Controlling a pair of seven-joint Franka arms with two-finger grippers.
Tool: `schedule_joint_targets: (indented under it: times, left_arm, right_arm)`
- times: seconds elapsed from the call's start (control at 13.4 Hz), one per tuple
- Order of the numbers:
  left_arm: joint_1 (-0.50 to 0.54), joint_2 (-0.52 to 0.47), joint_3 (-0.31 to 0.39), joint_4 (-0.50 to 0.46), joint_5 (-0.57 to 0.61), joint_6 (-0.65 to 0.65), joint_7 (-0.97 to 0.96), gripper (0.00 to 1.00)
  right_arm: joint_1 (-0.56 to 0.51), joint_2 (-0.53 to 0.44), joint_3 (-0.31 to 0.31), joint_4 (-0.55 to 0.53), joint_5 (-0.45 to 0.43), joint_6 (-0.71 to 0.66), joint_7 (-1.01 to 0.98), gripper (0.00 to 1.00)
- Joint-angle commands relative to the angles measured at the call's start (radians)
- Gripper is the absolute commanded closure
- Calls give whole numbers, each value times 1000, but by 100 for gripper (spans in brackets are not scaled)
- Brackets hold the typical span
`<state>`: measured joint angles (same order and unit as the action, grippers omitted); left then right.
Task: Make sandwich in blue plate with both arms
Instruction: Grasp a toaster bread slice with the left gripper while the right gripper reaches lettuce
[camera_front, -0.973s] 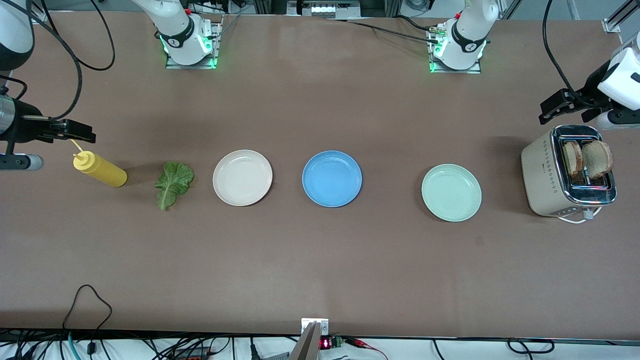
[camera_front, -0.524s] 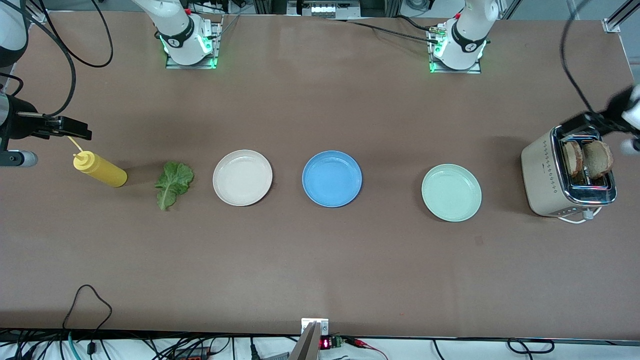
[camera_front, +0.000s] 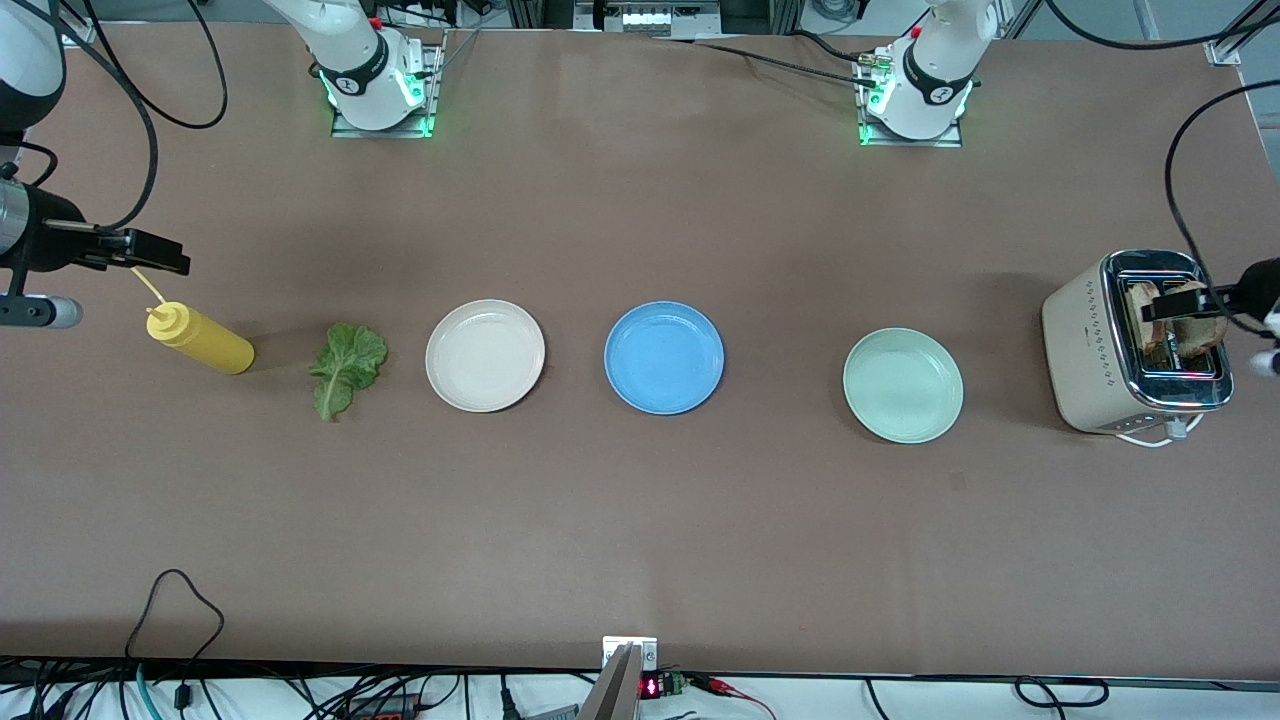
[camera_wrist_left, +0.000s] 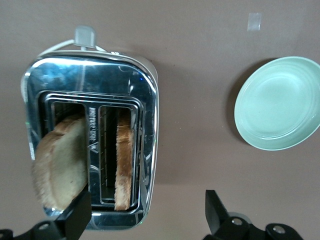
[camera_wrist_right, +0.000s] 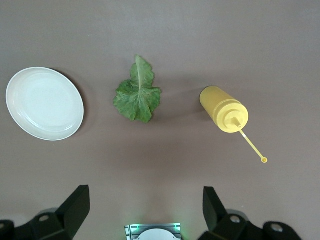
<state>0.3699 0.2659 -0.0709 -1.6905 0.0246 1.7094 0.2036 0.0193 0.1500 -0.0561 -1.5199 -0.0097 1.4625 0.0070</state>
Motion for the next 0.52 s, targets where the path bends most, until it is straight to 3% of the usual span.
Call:
schedule_joint_targets:
  times: [0.0, 0.22, 0.45]
  left_arm:
    - [12, 56, -4, 32, 23, -13, 14, 0]
    - [35, 90, -3, 32, 25, -13, 16, 2]
    - [57, 127, -3, 31, 23, -19, 16, 21]
  right_arm:
    - [-7, -72, 7, -94, -3, 44, 18, 0]
    - [-12, -49, 5, -91, -3, 59, 18, 0]
    - [-4, 2, 7, -85, -4, 61, -2, 0]
